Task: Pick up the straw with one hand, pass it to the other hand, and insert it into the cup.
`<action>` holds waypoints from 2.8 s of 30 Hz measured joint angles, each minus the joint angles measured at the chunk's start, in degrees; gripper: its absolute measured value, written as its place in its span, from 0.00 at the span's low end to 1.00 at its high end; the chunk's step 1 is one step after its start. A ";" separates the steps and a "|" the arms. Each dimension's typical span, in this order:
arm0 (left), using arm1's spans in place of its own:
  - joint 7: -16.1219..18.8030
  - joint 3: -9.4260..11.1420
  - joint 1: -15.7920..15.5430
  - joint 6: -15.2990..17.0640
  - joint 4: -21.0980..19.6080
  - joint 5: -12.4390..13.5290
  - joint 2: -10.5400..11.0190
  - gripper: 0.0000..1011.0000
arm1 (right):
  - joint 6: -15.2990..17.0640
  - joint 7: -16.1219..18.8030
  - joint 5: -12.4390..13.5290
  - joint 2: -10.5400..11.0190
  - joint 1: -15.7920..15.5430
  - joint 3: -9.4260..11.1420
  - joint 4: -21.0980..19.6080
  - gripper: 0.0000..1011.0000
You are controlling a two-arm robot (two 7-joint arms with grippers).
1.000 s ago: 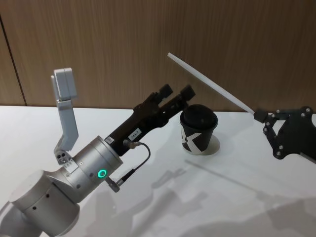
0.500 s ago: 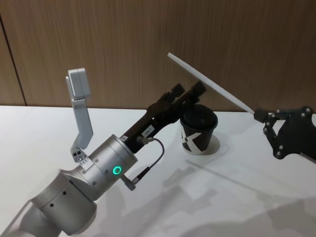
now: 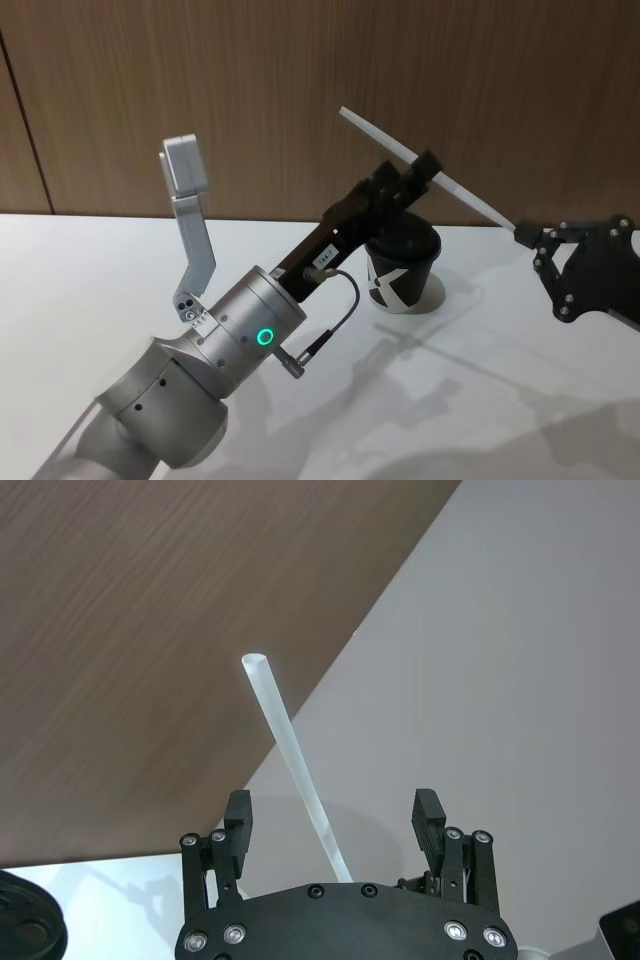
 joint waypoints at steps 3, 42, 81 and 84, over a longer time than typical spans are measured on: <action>-0.14 0.27 -0.34 -0.33 0.63 -0.29 -0.46 0.99 | 0.00 0.00 0.00 0.00 0.00 0.00 0.00 0.00; -3.09 2.50 -3.40 -3.83 6.47 -1.92 -3.00 0.81 | 0.00 0.00 0.00 0.00 0.00 0.00 0.00 0.00; -3.41 2.67 -3.64 -4.13 6.89 -2.01 -3.10 0.01 | 0.00 0.00 0.00 0.00 0.00 0.00 0.00 0.01; -3.41 2.66 -3.64 -4.13 6.89 -2.01 -3.10 0.01 | 0.00 0.00 0.00 0.00 0.00 0.00 0.00 0.08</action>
